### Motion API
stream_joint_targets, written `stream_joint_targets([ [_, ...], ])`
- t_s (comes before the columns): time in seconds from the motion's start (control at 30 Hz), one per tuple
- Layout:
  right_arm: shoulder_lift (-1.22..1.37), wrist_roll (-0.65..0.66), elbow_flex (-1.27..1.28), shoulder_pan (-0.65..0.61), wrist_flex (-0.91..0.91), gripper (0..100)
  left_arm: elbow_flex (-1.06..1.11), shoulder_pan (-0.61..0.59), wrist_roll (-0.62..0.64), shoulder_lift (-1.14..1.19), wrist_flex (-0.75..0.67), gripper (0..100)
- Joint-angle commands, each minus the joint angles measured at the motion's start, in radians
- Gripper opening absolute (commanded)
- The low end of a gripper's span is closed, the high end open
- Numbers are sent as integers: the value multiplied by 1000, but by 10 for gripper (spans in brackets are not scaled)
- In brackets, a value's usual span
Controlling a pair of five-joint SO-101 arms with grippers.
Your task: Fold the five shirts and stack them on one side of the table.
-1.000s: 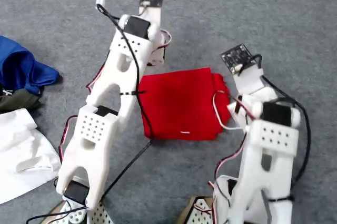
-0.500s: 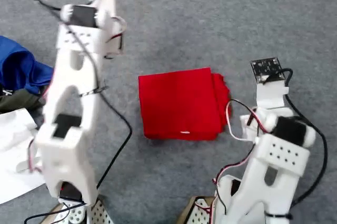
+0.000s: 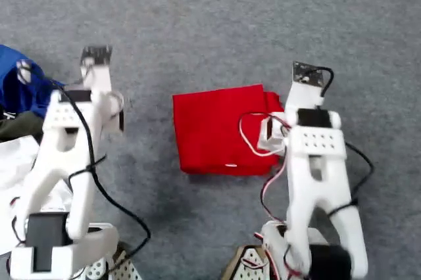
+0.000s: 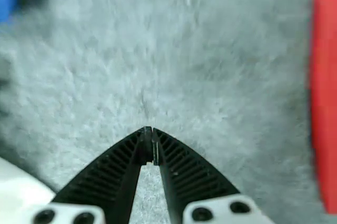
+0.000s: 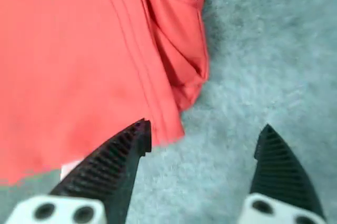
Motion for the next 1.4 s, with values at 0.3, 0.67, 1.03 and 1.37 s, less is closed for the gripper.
stream_joint_targets([
  [0.3,291,-29,-51,-24,-264,288,218,-9,-5,-51,-173,18],
  [0.67,400,-21,-50,-24,-259,78,258,-8,-3,-51,-213,18],
  [1.03,400,-20,-139,-16,-118,29,262,-8,-3,-51,-233,18],
  [1.37,406,-17,-297,36,-129,2,265,-8,-3,-51,-233,18],
])
